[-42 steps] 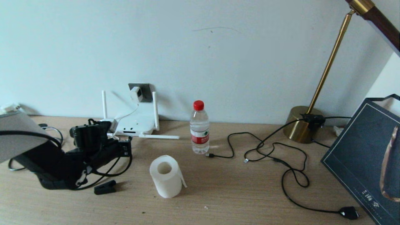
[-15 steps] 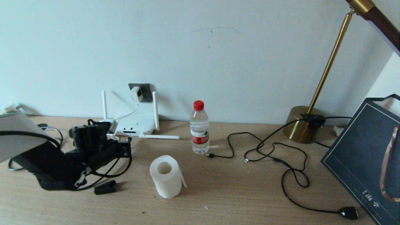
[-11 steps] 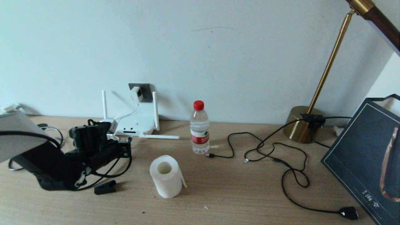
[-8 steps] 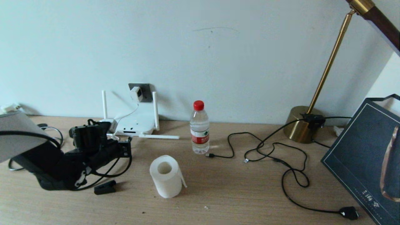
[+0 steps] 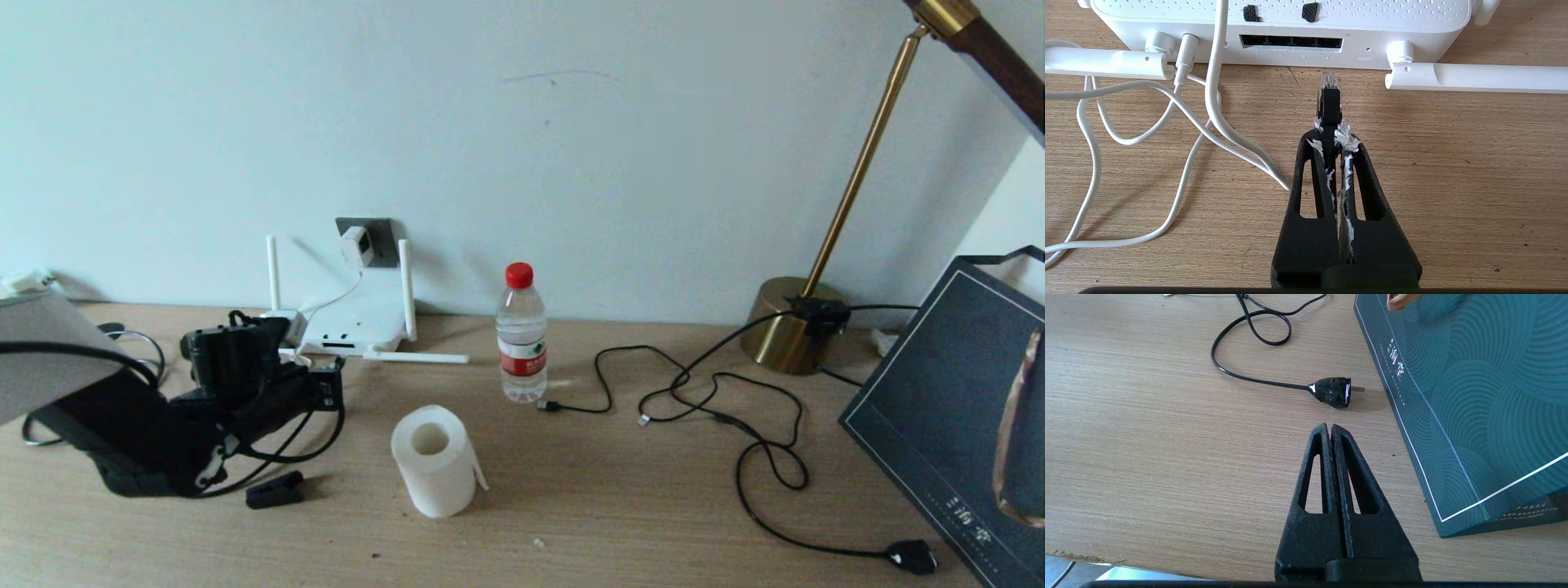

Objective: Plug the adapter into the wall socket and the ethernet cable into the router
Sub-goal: Align cable and router interface

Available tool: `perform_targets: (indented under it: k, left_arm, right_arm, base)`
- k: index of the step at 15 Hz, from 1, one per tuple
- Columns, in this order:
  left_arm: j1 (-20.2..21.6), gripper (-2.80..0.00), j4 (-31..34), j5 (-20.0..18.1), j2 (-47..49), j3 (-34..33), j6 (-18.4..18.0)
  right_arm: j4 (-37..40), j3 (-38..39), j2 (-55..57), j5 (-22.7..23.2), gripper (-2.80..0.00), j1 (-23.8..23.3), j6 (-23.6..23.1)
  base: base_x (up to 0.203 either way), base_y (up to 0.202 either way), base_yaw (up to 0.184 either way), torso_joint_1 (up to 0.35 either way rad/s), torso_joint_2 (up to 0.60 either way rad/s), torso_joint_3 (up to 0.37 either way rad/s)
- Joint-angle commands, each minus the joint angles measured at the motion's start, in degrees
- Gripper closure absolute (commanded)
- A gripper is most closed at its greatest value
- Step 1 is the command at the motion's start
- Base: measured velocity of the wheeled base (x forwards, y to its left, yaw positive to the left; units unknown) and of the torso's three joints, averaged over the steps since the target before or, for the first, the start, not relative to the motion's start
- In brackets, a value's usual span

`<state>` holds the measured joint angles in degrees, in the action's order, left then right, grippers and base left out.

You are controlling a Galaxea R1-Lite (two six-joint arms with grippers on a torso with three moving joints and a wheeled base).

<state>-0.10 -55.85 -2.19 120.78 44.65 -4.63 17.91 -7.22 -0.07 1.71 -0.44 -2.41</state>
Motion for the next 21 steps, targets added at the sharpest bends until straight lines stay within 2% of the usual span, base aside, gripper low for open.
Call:
perform_targets:
  k: [1,21]
  left_arm:
    - [0.01,0.00,-0.32,0.00,-0.20,-0.01,-0.03]
    - [0.01,0.00,-0.32,0.00,0.44,1.49,-0.11]
  right_arm:
    - [0.11,0.01,0.07,0.05,0.00,0.00,-0.05]
    - [0.11,0.01,0.07,0.05,0.00,0.00,-0.05]
  base:
    - [0.000,0.000,0.000,0.000,0.00,0.000]
    - [0.000,0.000,0.000,0.000,0.00,0.000]
